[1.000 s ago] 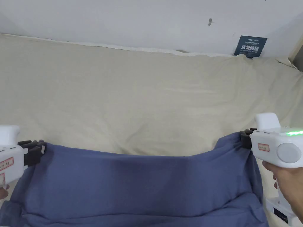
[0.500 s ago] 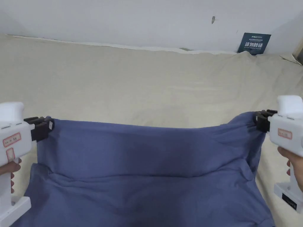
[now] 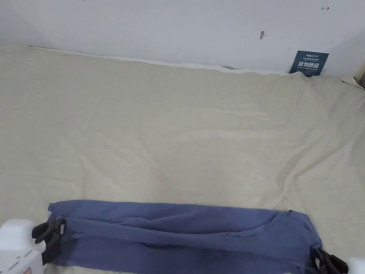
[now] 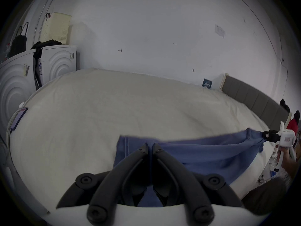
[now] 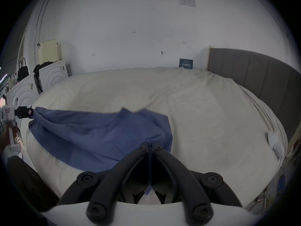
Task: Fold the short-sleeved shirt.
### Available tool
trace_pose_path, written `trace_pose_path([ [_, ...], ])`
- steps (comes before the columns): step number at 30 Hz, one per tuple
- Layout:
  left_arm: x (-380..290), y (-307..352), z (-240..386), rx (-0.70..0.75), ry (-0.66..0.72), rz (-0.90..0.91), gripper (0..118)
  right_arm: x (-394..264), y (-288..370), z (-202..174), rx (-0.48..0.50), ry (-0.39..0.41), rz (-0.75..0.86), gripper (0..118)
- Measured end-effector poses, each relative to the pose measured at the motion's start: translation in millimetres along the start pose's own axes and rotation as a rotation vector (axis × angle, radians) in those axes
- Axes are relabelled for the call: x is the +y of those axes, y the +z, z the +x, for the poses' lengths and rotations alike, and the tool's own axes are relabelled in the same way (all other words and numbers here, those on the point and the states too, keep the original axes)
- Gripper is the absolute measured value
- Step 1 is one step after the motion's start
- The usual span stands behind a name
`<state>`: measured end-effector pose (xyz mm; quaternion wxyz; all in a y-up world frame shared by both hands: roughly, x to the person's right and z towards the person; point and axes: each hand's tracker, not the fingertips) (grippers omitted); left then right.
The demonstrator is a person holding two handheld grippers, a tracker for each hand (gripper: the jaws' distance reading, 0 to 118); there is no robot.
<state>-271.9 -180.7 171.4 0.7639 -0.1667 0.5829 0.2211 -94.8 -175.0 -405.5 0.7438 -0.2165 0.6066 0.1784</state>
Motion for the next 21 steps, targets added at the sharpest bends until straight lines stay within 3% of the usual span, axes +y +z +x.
trace_pose_path([
  [1, -7.7, -1.8, -2.5, 0.016, 0.002, -0.016, 17, -2.3, -3.6, 2.1, 0.004, -0.012, -0.001, 12],
  [2, -14.2, -0.4, -2.9, 0.038, -0.007, 0.003, 46, -4.7, -3.2, 3.3, 0.026, -0.040, 0.013, 33],
  [3, -16.6, 1.5, -3.6, 0.082, -0.024, 0.001, 105, -4.5, 1.0, 5.0, 0.063, -0.075, 0.034, 81],
  [4, -17.6, 5.2, -6.8, 0.137, -0.018, 0.001, 118, -0.7, 9.6, 4.6, 0.091, -0.118, 0.037, 109],
  [5, -17.5, 14.5, -9.2, 0.141, -0.014, 0.041, 118, 6.4, 20.6, 1.4, 0.120, -0.125, 0.083, 117],
  [8, -5.1, 52.0, 0.6, 0.165, -0.001, 0.107, 118, 29.6, 54.2, -23.3, -0.046, -0.029, 0.145, 117],
  [11, 6.3, 85.5, 26.6, 0.131, -0.017, 0.225, 118, 42.8, 79.9, -40.3, 0.019, -0.017, 0.297, 117],
  [14, 23.1, 121.6, 63.0, 0.137, -0.086, 0.272, 117, 52.9, 104.1, -63.6, -0.014, 0.018, 0.365, 117],
  [16, 28.4, 143.8, 83.9, 0.117, -0.078, 0.274, 111, 55.5, 117.8, -77.2, -0.025, 0.032, 0.405, 113],
  [17, 29.7, 153.8, 93.0, 0.086, -0.089, 0.288, 100, 55.6, 124.0, -83.5, -0.022, 0.037, 0.420, 104],
  [18, 30.2, 161.0, 100.0, 0.082, -0.096, 0.290, 66, 55.7, 129.0, -88.9, -0.029, 0.043, 0.430, 80],
  [19, 33.2, 166.0, 106.4, 0.103, -0.137, 0.291, 23, 55.7, 132.9, -93.6, -0.029, 0.049, 0.434, 51],
  [20, 17.2, 147.9, 93.9, 0.092, -0.128, 0.273, 4, 56.0, 134.9, -97.8, -0.037, 0.055, 0.434, 18],
  [21, 13.8, 145.4, 89.3, 0.108, -0.110, 0.268, 4, 54.2, 136.0, -99.2, -0.034, 0.057, 0.435, 0],
])
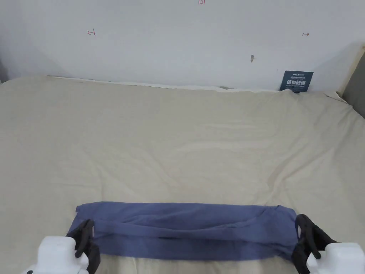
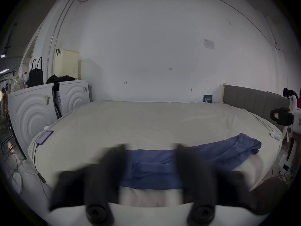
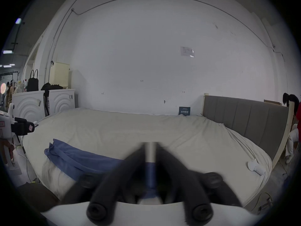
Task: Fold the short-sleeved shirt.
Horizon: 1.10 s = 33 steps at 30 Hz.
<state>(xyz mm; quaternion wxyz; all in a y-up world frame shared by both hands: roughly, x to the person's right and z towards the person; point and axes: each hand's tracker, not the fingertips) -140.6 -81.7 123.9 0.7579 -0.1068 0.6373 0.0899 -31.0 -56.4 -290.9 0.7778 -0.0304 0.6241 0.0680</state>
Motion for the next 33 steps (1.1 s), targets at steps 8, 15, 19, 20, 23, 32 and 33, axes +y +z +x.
trace_pose_path([
  [8, -6.3, -51.0, -33.9, -0.058, 0.243, -0.154, 7, 6.6, 18.2, 6.9, 0.027, 0.024, -0.005, 0],
  [15, -14.5, -125.4, -67.7, 0.098, 0.303, -0.292, 118, -4.0, 15.4, 21.8, 0.009, 0.026, -0.059, 0],
  [19, -38.7, -170.6, -66.7, 0.112, 0.196, -0.373, 118, -11.4, 10.7, 29.8, -0.001, 0.030, -0.094, 0],
  [20, -46.2, -179.8, -63.4, 0.092, 0.183, -0.389, 118, -13.0, 10.1, 31.8, -0.008, 0.035, -0.103, 0],
  [23, -75.6, -206.3, -54.1, 0.018, 0.160, -0.515, 118, -15.7, 8.3, 37.6, -0.014, 0.027, -0.118, 0],
  [32, -60.9, -178.0, -17.2, 0.100, 0.085, -0.449, 17, -21.2, 5.8, 41.6, -0.029, -0.032, -0.143, 0],
  [33, -60.6, -175.6, -11.7, -0.004, 0.131, -0.468, 11, -20.7, 5.3, 42.2, -0.027, -0.035, -0.144, 0],
])
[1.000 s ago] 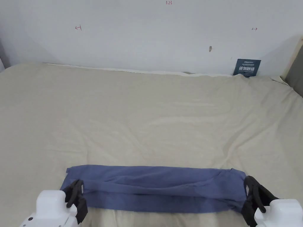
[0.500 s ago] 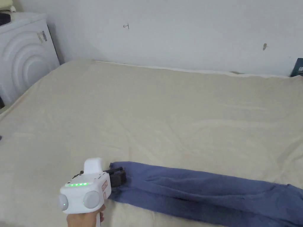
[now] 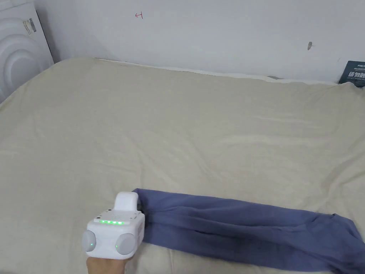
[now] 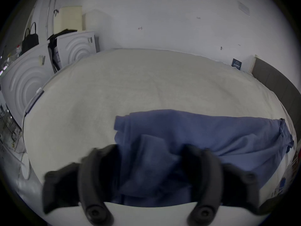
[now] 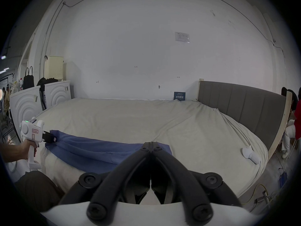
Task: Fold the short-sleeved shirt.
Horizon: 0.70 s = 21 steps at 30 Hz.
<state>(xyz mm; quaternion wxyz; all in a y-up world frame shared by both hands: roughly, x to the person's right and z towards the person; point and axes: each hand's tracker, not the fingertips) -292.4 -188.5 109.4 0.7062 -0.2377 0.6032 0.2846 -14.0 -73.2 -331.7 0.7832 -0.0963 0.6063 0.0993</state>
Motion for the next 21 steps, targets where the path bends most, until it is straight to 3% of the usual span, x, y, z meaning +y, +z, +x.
trace_pose_path([
  [3, -5.5, 1.6, 21.3, 0.113, -0.194, 0.022, 11, 6.0, 1.3, 2.1, -0.004, -0.012, 0.003, 0],
  [5, -2.0, 5.6, 18.5, 0.163, -0.253, 0.063, 11, 11.9, 4.2, 4.3, -0.016, -0.005, 0.012, 0],
  [9, 12.6, 60.1, 6.7, 0.145, -0.222, 0.087, 11, 20.5, 4.0, 6.4, -0.023, 0.026, 0.033, 0],
  [13, 39.7, 88.6, -34.3, 0.317, -0.348, 0.148, 11, 21.9, -3.6, 4.7, -0.020, 0.026, 0.033, 0],
  [16, 59.9, 84.4, -88.7, 0.342, -0.311, 0.146, 11, 21.0, -5.9, -0.8, -0.013, 0.029, 0.032, 0],
  [21, 65.0, 125.4, -80.7, 0.219, -0.265, 0.299, 11, 17.5, -6.8, -9.4, 0.008, 0.048, 0.035, 0],
])
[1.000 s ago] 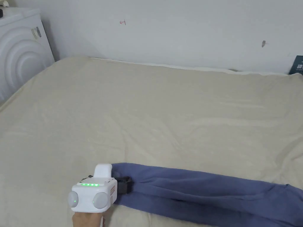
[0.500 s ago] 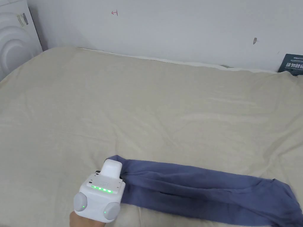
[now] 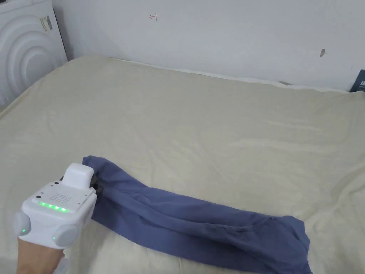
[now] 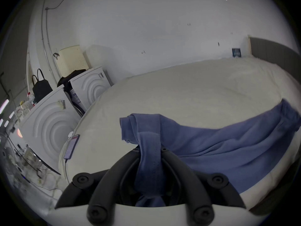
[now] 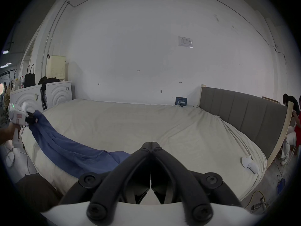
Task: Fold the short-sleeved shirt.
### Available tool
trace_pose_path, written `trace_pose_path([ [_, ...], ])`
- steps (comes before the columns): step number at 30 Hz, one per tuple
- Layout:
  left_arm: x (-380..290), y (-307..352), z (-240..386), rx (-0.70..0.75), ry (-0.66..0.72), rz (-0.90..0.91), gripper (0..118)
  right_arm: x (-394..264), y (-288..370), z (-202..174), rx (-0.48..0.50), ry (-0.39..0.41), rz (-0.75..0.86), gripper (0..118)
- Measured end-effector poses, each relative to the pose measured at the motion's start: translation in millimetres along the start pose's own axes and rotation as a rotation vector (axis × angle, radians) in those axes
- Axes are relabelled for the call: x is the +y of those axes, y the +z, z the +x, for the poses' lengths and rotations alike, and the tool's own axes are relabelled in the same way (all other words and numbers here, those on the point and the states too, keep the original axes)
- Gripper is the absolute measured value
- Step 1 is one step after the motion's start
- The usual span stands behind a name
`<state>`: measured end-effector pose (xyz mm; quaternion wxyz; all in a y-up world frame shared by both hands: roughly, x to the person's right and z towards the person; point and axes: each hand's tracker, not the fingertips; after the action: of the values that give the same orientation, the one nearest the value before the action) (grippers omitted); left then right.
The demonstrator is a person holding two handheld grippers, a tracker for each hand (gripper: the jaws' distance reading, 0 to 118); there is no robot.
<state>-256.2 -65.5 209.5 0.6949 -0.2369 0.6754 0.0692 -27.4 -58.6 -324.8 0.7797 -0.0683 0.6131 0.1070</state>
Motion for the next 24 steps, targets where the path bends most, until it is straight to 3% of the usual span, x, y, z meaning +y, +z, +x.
trace_pose_path([
  [2, 0.3, -4.6, 15.9, -0.025, 0.004, -0.034, 11, -1.5, -0.8, -5.4, -0.012, 0.039, -0.009, 0],
  [7, -10.8, -10.2, 96.3, -0.207, 0.169, -0.073, 11, 0.2, 5.7, -6.8, 0.016, 0.023, 0.010, 0],
  [13, -27.1, -14.9, 184.5, -0.275, 0.112, -0.131, 11, 5.0, 19.7, 2.4, -0.003, 0.042, 0.023, 0],
  [15, -34.2, -22.9, 200.6, -0.288, 0.103, -0.141, 17, 5.9, 23.7, 7.2, -0.018, 0.040, 0.023, 0],
  [16, -39.6, -26.4, 205.8, -0.297, 0.104, -0.135, 30, 5.8, 24.6, 9.9, -0.024, 0.035, 0.016, 0],
  [17, -45.0, -28.4, 210.1, -0.319, 0.108, -0.131, 60, 5.1, 25.6, 11.6, -0.030, 0.032, 0.011, 0],
  [18, -48.5, -30.3, 210.7, -0.372, 0.115, -0.142, 107, 4.6, 26.6, 13.4, -0.038, 0.028, 0.005, 0],
  [19, -50.3, -29.1, 210.2, -0.422, 0.123, -0.178, 118, 4.3, 28.2, 14.8, -0.042, 0.026, 0.003, 0],
  [20, -52.6, -21.4, 206.8, -0.440, 0.122, -0.188, 118, 3.9, 29.8, 15.6, -0.045, 0.025, 0.003, 0],
  [21, -51.5, -5.2, 200.0, -0.415, 0.120, -0.075, 118, 3.3, 31.3, 16.2, -0.047, 0.023, 0.005, 0],
  [24, -45.1, 26.0, 176.3, -0.243, 0.011, 0.068, 118, 2.9, 30.5, 14.4, -0.043, 0.016, -0.004, 0],
])
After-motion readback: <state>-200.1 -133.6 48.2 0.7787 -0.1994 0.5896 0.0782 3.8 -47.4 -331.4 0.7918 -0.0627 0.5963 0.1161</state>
